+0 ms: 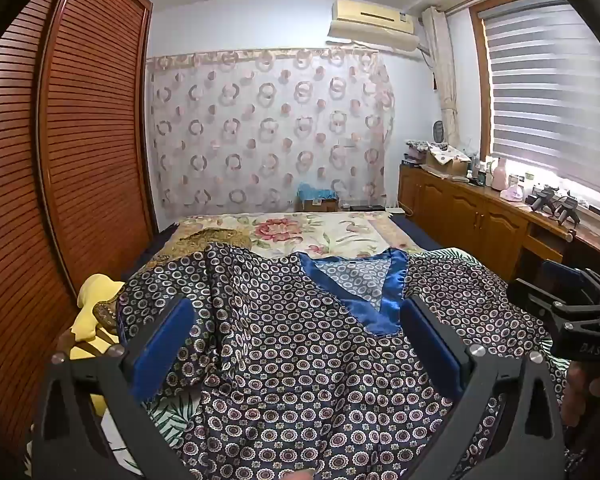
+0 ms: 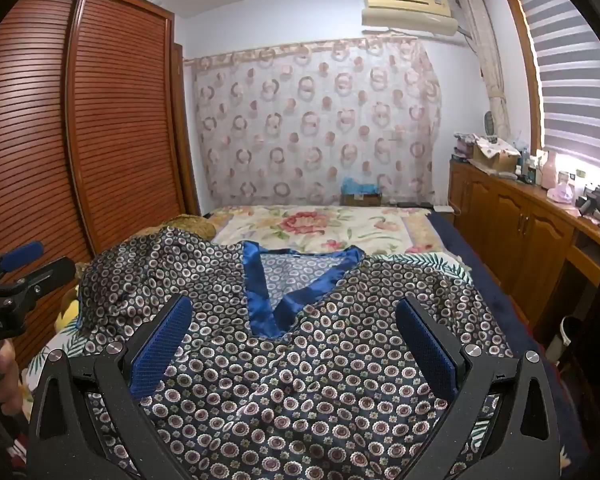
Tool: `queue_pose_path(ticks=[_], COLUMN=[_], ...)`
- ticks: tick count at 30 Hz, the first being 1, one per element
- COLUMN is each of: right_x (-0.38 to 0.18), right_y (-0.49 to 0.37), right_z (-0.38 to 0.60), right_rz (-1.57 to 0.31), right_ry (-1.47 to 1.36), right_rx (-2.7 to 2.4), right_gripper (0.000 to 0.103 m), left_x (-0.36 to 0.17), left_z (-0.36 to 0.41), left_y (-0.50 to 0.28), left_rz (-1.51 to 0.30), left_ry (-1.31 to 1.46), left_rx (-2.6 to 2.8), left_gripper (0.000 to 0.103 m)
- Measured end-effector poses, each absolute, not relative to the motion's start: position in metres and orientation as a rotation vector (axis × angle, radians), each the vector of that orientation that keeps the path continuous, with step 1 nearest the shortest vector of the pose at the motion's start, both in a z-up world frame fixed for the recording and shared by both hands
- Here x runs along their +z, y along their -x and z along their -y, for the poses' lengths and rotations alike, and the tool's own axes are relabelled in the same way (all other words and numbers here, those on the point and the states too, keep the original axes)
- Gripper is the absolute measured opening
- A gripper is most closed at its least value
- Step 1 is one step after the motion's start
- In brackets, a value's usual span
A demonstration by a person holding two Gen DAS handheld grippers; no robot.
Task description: Fold small clothes
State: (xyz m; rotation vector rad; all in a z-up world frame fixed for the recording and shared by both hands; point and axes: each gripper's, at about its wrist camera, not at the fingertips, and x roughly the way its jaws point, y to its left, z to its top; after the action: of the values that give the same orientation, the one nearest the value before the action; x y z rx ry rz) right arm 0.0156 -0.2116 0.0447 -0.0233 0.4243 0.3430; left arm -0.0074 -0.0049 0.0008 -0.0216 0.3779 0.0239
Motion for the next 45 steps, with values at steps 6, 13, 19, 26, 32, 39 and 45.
queue_pose_path(ticks=[6,13,19,26,32,39,45], right_x=[0.046,0.047,0.047,0.05,0.051,0.046,0.035], right_y=[-0.015,-0.014,-0.014,-0.016,-0.015,-0.017,-0.021], right_z=[0.212,0.211,0.211,0.211,0.211,0.213,0.209], right_rz=[-0.424,-0.421,-0.42,-0.419,-0.422,-0.434,-0.462], right_ry=[0.021,0.023,0.023,0.024,0.022,0.02,0.02], right_rx=[0.344,0.345,0.346,0.345,0.347,0.351,0.4], right_gripper=[0.103,0.103,0.103,0.103,0.103,0.103,0.103], left_x=[0.001,0.001,0.001,0.001,0.003,0.006,-0.012], left_z=[0.005,0.005,0.006,0.006,0.006,0.005,-0.014], left_y=[0.008,0.008,0.009,0.009,0.01,0.007,-0.003], left_rz=[-0.376,-0.375,-0.374,-0.374,-0.379,-0.399,-0.445], left_ry=[0.022,0.021,0.022,0.022,0.026,0.036,0.052], left_rx=[0.024,0.023,0.023,0.024,0.025,0.03,0.052], left_gripper=[0.103,0.103,0.103,0.103,0.103,0.103,0.103])
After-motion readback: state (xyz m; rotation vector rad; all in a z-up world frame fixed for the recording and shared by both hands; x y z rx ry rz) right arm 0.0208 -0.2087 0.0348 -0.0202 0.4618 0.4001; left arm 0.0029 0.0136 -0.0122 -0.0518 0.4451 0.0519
